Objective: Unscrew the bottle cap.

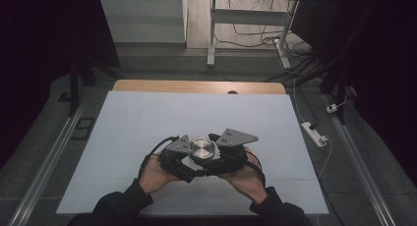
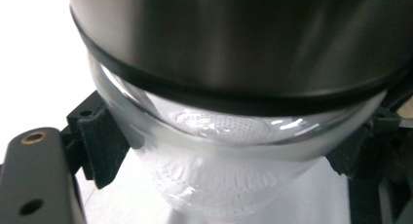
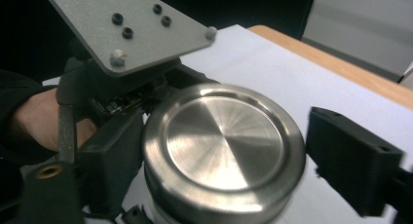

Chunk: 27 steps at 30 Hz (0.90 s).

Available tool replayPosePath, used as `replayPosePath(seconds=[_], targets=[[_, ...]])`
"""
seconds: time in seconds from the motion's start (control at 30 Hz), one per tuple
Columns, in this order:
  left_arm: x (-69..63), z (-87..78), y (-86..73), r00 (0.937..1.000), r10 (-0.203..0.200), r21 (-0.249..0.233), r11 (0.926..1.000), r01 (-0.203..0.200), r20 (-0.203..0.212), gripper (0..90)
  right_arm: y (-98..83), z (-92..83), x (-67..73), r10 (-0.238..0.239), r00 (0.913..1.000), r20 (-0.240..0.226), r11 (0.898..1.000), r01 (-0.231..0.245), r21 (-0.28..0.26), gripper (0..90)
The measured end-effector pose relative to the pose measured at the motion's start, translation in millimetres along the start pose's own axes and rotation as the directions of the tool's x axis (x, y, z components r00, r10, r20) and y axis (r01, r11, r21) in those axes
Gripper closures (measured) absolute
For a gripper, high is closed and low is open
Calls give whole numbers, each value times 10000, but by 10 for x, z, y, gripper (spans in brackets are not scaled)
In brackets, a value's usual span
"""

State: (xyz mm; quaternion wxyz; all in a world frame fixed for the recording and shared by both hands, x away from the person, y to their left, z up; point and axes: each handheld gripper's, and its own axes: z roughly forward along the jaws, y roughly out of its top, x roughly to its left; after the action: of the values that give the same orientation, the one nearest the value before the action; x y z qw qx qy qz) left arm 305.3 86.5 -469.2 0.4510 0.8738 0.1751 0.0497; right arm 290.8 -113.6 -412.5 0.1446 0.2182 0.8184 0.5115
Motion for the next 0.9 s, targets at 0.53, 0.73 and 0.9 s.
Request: replayPosePath(seconds=[0.53,0.73,0.9], targets=[[-96,-47,45,9497,1593,-569,9871,-1494,2696,157,-17,-184,-178,-1288,9061,-4029,9911,1036,-839,190],[-23,-102,50,9905,539,-680,9966,-456,1262,158,19,-204,-192,-832,9562,-2807,9955,667,-677,103],[66,-128,4,9993,-290,-523,9982,302,220,157,29,-143,-127,-284,9936,-1097,9995,270,-149,104]])
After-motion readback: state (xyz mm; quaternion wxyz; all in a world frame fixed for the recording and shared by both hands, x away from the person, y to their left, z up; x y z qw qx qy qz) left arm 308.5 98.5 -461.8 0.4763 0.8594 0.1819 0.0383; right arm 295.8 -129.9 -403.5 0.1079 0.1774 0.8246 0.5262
